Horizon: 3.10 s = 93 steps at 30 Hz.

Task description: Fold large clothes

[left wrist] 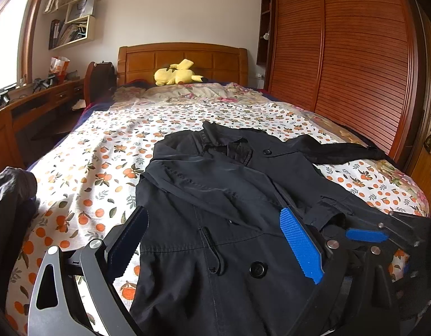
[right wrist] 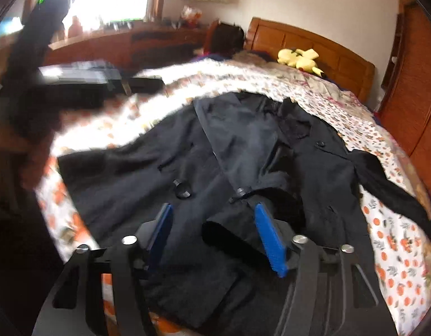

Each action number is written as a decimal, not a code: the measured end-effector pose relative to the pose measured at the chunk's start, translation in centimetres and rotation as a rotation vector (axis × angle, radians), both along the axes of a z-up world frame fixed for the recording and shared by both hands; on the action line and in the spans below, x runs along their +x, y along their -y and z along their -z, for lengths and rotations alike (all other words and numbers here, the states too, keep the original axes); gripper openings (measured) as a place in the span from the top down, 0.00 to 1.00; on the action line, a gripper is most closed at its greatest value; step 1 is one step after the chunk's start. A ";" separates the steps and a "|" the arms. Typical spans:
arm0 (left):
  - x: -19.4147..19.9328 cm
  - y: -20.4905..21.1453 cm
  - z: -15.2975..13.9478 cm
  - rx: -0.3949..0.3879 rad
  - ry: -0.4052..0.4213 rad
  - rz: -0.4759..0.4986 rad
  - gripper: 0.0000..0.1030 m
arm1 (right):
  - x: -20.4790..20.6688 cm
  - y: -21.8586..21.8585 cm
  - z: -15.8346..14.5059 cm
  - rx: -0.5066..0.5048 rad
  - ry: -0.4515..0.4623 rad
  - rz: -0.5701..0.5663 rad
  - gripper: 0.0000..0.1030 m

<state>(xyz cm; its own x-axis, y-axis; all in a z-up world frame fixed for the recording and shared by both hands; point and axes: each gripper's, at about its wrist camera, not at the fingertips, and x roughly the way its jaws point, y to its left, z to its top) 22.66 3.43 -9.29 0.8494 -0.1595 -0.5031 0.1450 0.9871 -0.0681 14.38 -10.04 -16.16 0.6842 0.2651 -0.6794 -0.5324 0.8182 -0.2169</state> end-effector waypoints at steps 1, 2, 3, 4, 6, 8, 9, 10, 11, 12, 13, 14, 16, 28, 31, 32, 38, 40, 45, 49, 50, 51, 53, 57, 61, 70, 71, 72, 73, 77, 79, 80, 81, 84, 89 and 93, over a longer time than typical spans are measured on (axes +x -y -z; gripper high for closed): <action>0.0 -0.1 0.0 -0.002 -0.002 0.001 0.07 | 0.3 -0.1 0.6 -0.035 0.006 0.007 0.32; 0.0 -0.1 0.1 -0.003 -0.005 0.004 0.07 | 0.5 -0.1 1.0 -0.057 0.004 0.010 0.32; 0.0 -0.1 0.1 -0.002 -0.009 0.010 0.07 | 0.8 -0.1 1.6 -0.081 -0.005 0.014 0.32; 0.0 0.0 0.2 0.000 -0.012 0.013 0.07 | 1.0 0.2 2.0 -0.093 -0.011 0.018 0.32; 0.0 0.3 0.3 0.014 -0.016 0.021 0.07 | 1.4 0.9 2.5 -0.102 -0.031 0.025 0.45; -0.1 0.7 0.4 0.030 -0.014 0.031 0.07 | 1.8 1.7 2.7 -0.085 -0.063 0.030 0.83; -0.2 1.0 0.5 0.037 -0.013 0.038 0.07 | 1.9 2.2 2.5 -0.065 -0.072 0.031 0.97; -0.2 1.2 0.5 0.040 -0.014 0.043 0.07 | 1.8 2.6 2.3 -0.049 -0.070 0.033 0.99; -0.2 1.4 0.6 0.045 -0.015 0.048 0.07 | 1.7 3.2 1.8 -0.027 -0.061 0.039 0.99; -0.3 1.6 0.7 0.049 -0.016 0.052 0.07 | 1.7 3.5 1.4 -0.007 -0.056 0.044 0.99; -0.3 1.8 0.8 0.054 -0.017 0.056 0.07 | 1.6 4.4 0.6 0.034 -0.045 0.054 0.99; -0.3 2.0 0.9 0.060 -0.019 0.060 0.07 | 1.5 4.9 0.2 0.054 -0.040 0.061 0.99; -0.3 2.4 1.0 0.068 -0.021 0.067 0.07 | 1.6 6.2 -1.2 0.099 -0.021 0.086 0.99; -0.2 3.2 1.5 0.085 -0.030 0.086 0.07 | 3.4 14.2 -4.7 0.143 0.065 0.311 0.99; -0.2 3.4 1.5 0.085 -0.030 0.091 0.07 | 3.1 15.0 -5.0 0.154 0.080 0.321 0.98; -0.2 3.5 1.5 0.085 -0.030 0.092 0.07 | 3.1 14.9 -5.0 0.161 0.081 0.315 0.92; -0.2 4.3 2.0 0.094 -0.033 0.111 0.02 | 3.7 12.3 -4.0 0.168 0.050 0.204 0.62; -0.1 4.5 2.2 0.092 -0.041 0.120 0.02 | 4.6 11.3 -2.8 0.149 0.008 0.165 0.63; 0.0 5.2 2.7 0.097 -0.054 0.137 0.02 | 7.8 10.7 0.6 0.067 -0.084 0.172 0.63; 0.0 5.5 2.9 0.099 -0.057 0.147 0.02 | 9.5 12.9 2.7 0.091 -0.182 0.231 0.66; -0.1 5.5 2.9 0.097 -0.056 0.150 0.02 | 9.6 13.3 3.0 0.110 -0.199 0.227 0.66; -0.1 5.5 2.9 0.090 -0.055 0.153 0.02 | 9.5 13.4 3.1 0.117 -0.203 0.226 0.66; -0.2 5.5 2.8 0.084 -0.054 0.153 0.02 | 9.3 13.5 3.1 0.117 -0.200 0.221 0.66; -0.6 5.6 2.5 0.088 -0.040 0.145 0.02 | 8.4 13.4 1.6 0.136 -0.155 0.203 0.66; -1.3 5.7 1.9 0.066 -0.029 0.146 0.02 | 8.2 13.5 1.4 0.154 -0.152 0.159 0.66; -0.9 6.2 1.2 0.086 -0.022 0.120 0.02 | 8.5 13.8 4.5 0.140 -0.172 0.138 0.65; -0.5 6.3 1.3 0.092 -0.021 0.116 0.02 | 8.4 13.9 4.6 0.144 -0.170 0.137 0.65; -0.1 6.2 1.4 0.094 -0.020 0.112 0.02 | 8.4 13.9 4.7 0.147 -0.167 0.136 0.65; 0.6 6.2 1.6 0.088 -0.025 0.109 0.02 | 8.3 13.9 4.8 0.147 -0.160 0.135 0.65; 3.8 6.3 2.8 0.095 -0.049 0.093 0.02 | 8.2 13.8 5.0 0.139 -0.144 0.134 0.65; 5.4 6.4 3.6 0.097 -0.059 0.094 0.02 | 8.2 13.8 5.0 0.145 -0.144 0.133 0.65; 6.4 6.4 4.2 0.097 -0.073 0.095 0.02 | 8.2 13.8 5.1 0.148 -0.144 0.134 0.65; 7.1 6.4 4.6 0.097 -0.080 0.097 0.02 | 8.2 13.8 5.1 0.149 -0.143 0.134 0.65; 9.6 6.5 6.3 0.094 -0.123 0.111 0.02 | 8.1 13.7 5.1 0.144 -0.137 0.135 0.65; 11.2 6.9 7.9 0.099 -0.153 0.143 0.02 | 8.1 13.8 5.2 0.142 -0.131 0.136 0.65; 11.4 7.4 8.9 0.116 -0.161 0.172 0.02 | 8.1 13.7 5.1 0.140 -0.133 0.139 0.65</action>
